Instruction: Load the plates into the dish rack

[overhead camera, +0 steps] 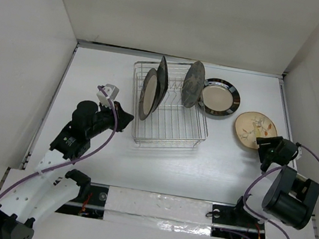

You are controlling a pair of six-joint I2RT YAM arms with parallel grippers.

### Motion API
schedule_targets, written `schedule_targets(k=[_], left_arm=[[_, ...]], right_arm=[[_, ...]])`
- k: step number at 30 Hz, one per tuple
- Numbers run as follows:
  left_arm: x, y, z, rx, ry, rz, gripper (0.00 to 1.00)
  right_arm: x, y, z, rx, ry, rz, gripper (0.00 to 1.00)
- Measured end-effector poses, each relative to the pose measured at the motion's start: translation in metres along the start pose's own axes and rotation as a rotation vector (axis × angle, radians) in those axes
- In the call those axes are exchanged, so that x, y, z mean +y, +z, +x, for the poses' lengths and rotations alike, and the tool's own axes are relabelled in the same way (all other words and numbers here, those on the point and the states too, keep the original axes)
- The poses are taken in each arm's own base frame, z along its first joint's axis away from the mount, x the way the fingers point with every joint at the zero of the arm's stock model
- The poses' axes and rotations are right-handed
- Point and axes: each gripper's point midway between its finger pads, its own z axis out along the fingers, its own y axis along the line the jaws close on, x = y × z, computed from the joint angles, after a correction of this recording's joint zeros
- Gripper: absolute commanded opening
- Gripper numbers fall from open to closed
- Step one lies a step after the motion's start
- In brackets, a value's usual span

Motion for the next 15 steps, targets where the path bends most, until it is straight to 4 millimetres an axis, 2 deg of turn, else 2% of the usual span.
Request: schedule_targets(k=[5, 8, 11, 12, 15], left_arm=[[0.0012, 0.0010, 0.0009, 0.004, -0.001, -0.005, 0.00], [0.0025, 0.0013, 0.0007, 0.002, -0.001, -0.012, 0.02], [0.0028, 0.0013, 0.0006, 0.002, 0.000, -0.013, 0.03], [0.0032, 0.0013, 0.0004, 0.001, 0.000, -0.015, 0.03], [0.0039, 0.0014, 0.0002, 0.000, 0.001, -0.019, 0.05]], right_arm=[[0.0106, 0.0093, 0.0003, 0.020, 0.022, -0.056, 0.59], [0.0106, 0.0109, 0.0023, 0.031, 0.035, -0.057, 0.45], [0.0085, 0.0118, 0.0058, 0.046, 0.049, -0.050, 0.26], [0.0076, 0.0119, 0.0070, 0.050, 0.052, -0.046, 0.16], [0.0082, 0.0118, 0.0053, 0.051, 0.090, -0.045, 0.00]])
